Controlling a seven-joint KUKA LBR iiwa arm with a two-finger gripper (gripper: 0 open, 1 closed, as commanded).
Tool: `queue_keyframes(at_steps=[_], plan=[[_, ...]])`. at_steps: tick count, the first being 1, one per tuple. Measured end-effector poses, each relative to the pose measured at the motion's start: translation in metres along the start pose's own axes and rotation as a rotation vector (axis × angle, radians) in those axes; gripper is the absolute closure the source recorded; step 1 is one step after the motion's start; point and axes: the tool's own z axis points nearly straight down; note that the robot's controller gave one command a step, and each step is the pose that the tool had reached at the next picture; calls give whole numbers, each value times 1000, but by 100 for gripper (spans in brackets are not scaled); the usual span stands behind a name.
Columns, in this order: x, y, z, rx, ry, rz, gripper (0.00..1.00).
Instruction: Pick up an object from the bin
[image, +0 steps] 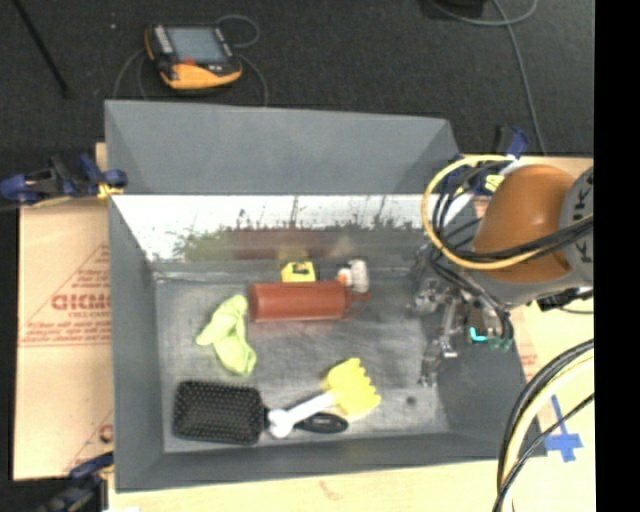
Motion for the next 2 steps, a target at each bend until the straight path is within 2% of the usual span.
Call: queue_keyframes(at_steps=[1,2], plan=[[-2,1,-4,1,-8,-4,0],[29,47,28,4,-12,-172,0]])
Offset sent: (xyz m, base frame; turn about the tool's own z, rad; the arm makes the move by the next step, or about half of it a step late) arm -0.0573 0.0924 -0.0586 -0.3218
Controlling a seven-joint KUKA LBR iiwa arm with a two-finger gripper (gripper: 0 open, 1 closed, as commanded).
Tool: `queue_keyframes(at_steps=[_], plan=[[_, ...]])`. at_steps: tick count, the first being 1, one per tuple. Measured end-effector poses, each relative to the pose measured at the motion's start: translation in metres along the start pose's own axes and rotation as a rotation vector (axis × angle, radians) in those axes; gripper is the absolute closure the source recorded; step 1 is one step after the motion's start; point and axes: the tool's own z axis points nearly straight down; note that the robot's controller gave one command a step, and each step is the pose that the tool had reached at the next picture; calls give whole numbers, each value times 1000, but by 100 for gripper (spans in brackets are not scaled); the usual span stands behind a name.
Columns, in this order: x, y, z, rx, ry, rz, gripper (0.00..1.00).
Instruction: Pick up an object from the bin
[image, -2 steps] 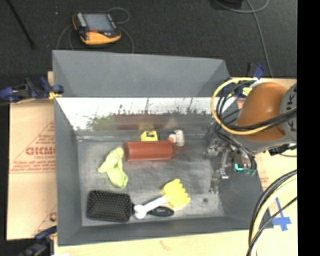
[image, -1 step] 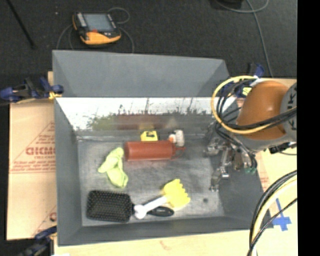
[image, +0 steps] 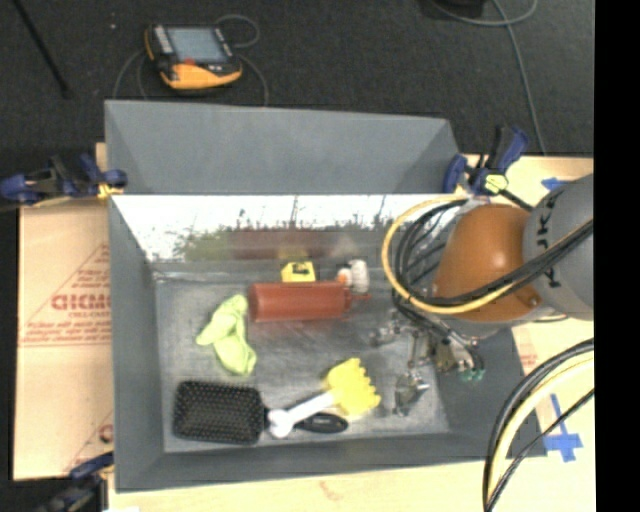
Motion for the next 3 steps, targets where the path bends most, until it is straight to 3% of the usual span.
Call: queue_keyframes(at_steps=[1,2,3], plan=[[-8,27,-5,-4,6,-109,0],[5,74,-1,-6,5,-265,0],[5,97,28,-5,3,-126,0]])
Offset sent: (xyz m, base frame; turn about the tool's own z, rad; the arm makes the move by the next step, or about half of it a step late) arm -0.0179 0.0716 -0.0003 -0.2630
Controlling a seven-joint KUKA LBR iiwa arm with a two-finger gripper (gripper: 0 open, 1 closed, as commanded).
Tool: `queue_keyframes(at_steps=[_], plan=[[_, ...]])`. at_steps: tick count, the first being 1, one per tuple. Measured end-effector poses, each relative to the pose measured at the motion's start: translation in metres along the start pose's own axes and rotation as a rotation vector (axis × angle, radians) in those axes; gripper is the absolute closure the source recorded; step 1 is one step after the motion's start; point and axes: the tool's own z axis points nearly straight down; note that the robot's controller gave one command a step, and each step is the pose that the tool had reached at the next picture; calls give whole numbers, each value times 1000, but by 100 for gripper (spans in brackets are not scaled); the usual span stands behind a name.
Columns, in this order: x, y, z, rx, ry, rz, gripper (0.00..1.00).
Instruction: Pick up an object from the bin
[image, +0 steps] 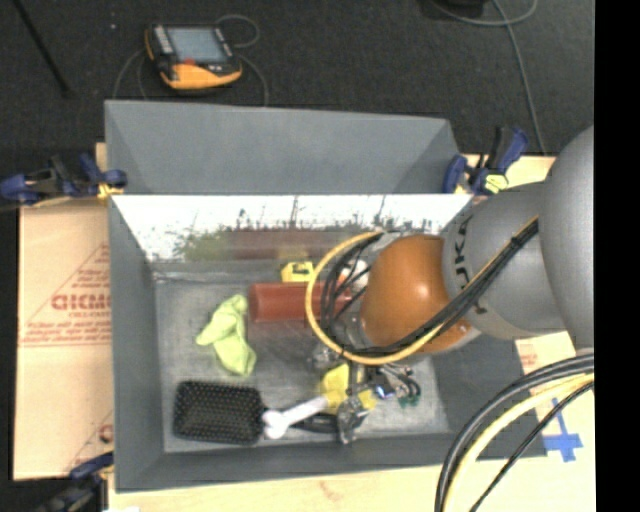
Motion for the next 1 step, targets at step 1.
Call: queue_keyframes(at_steps=[1], plan=[[-10,53,-1,3,-2,-293,100]])
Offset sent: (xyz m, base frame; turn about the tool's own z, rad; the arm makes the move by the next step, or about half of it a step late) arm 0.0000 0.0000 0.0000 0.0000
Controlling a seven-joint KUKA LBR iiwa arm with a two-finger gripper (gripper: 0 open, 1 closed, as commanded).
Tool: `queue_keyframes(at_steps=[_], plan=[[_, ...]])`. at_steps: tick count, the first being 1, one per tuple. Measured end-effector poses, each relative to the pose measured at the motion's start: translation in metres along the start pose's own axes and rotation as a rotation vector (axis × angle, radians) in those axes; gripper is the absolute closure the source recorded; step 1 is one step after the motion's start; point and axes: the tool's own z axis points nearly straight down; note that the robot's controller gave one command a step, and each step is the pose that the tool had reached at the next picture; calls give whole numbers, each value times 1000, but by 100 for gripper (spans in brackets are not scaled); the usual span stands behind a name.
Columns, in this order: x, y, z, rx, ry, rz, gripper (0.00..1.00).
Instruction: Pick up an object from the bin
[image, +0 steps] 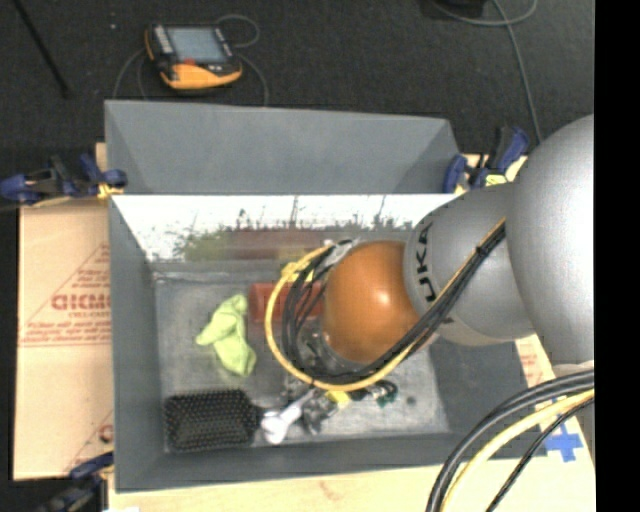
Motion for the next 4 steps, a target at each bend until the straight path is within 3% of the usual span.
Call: queue_keyframes(at_steps=[4], plan=[[2,1,-21,-6,8,0,100]])
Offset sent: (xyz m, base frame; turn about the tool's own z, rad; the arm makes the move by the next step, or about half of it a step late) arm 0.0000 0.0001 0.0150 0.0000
